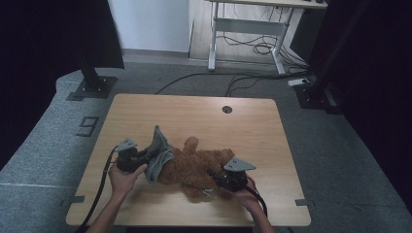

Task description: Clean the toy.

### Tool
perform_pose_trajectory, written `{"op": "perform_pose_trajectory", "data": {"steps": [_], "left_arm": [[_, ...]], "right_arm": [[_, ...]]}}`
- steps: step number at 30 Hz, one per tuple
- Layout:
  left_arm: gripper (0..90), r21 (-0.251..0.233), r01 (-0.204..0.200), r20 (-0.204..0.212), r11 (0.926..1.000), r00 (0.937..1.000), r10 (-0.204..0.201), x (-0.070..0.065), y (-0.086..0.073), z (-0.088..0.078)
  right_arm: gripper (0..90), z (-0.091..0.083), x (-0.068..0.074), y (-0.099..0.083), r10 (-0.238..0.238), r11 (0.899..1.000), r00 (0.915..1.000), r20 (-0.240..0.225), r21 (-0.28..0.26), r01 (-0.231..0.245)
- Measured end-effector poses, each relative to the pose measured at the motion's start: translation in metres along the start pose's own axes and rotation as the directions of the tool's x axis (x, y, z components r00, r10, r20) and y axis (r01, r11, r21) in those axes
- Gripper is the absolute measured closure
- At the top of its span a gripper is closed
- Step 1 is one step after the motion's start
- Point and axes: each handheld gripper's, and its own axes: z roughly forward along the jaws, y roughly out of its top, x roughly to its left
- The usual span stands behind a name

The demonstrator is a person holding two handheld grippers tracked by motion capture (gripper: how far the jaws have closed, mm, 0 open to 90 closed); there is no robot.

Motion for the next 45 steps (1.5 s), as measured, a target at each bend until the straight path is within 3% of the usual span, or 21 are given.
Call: {"op": "perform_pose_trajectory", "data": {"steps": [2, 5, 8, 11, 14, 20, 22, 25, 27, 28, 30, 35, 40, 41, 43, 45], "left_arm": [[77.8, 0.028, 0.024, -0.017, 0.9993, 0.9996, -0.024, 0.009, -0.009, 0.003], [77.8, 0.080, 0.116, 0.017, 0.9899, 0.9929, -0.118, 0.027, -0.027, 0.012], [77.9, 0.075, 0.138, 0.031, 0.9876, 0.9895, -0.141, 0.030, -0.031, 0.014], [78.1, 0.021, 0.082, 0.020, 0.9964, 0.9964, -0.082, 0.015, -0.013, 0.004], [78.1, -0.028, 0.015, 0.022, 0.9995, 0.9997, -0.014, -0.003, 0.009, -0.005], [78.2, -0.099, -0.039, 0.052, 0.9943, 0.9976, 0.045, -0.030, 0.034, -0.009], [78.3, -0.112, -0.054, 0.047, 0.9922, 0.9971, 0.060, -0.033, 0.038, -0.012], [78.3, -0.133, -0.034, 0.059, 0.9905, 0.9973, 0.042, -0.029, 0.040, -0.018], [78.4, -0.165, 0.031, 0.146, 0.9857, 0.9892, -0.006, -0.029, 0.042, -0.021], [78.5, -0.171, 0.040, 0.167, 0.9845, 0.9858, -0.011, -0.031, 0.043, -0.020], [78.4, -0.154, 0.004, 0.189, 0.9880, 0.9817, 0.025, -0.046, 0.049, -0.010], [78.3, -0.093, -0.082, 0.254, 0.9923, 0.9616, 0.103, -0.087, 0.058, 0.028], [78.3, -0.014, -0.168, 0.270, 0.9857, 0.9485, 0.165, -0.124, 0.062, 0.068], [78.3, -0.002, -0.170, 0.276, 0.9855, 0.9471, 0.164, -0.130, 0.063, 0.076], [78.1, 0.033, -0.179, 0.308, 0.9834, 0.9379, 0.160, -0.141, 0.062, 0.092], [77.9, 0.063, -0.220, 0.299, 0.9735, 0.9348, 0.192, -0.149, 0.056, 0.102]], "right_arm": [[63.3, 0.000, -0.001, 0.000, 0.003, 1.000, 1.0000, -0.003, 0.001, -0.003], [63.3, 0.000, -0.002, -0.001, 0.010, 1.000, 0.9999, -0.008, 0.001, -0.010], [63.2, 0.000, -0.002, -0.001, 0.014, 1.000, 0.9998, -0.011, -0.001, -0.015], [63.0, -0.001, -0.004, -0.002, 0.020, 1.000, 0.9997, -0.014, 0.002, -0.020], [62.8, -0.001, -0.005, -0.002, 0.026, 1.000, 0.9996, -0.013, 0.003, -0.026], [62.8, -0.005, -0.011, -0.005, 0.046, 0.999, 0.9988, -0.017, 0.004, -0.046], [62.7, -0.005, -0.012, -0.006, 0.050, 0.999, 0.9985, -0.020, 0.002, -0.050], [62.6, -0.005, -0.010, -0.005, 0.043, 0.999, 0.9989, -0.020, 0.003, -0.043], [62.4, -0.003, -0.008, -0.004, 0.041, 0.999, 0.9988, -0.028, -0.004, -0.041], [62.5, -0.002, -0.007, -0.004, 0.033, 0.999, 0.9989, -0.033, -0.002, -0.034], [62.5, 0.000, -0.004, -0.002, 0.018, 1.000, 0.9996, -0.020, 0.003, -0.018], [62.4, -0.001, -0.004, -0.003, 0.022, 1.000, 0.9996, -0.015, -0.003, -0.022], [62.3, -0.001, -0.004, -0.003, 0.019, 1.000, 0.9997, -0.017, -0.006, -0.019], [62.3, -0.001, -0.004, -0.003, 0.017, 1.000, 0.9997, -0.016, -0.007, -0.017], [62.2, -0.001, -0.003, -0.003, 0.017, 1.000, 0.9997, -0.016, -0.005, -0.017], [62.2, -0.001, -0.003, -0.003, 0.014, 1.000, 0.9998, -0.015, -0.006, -0.014]]}}
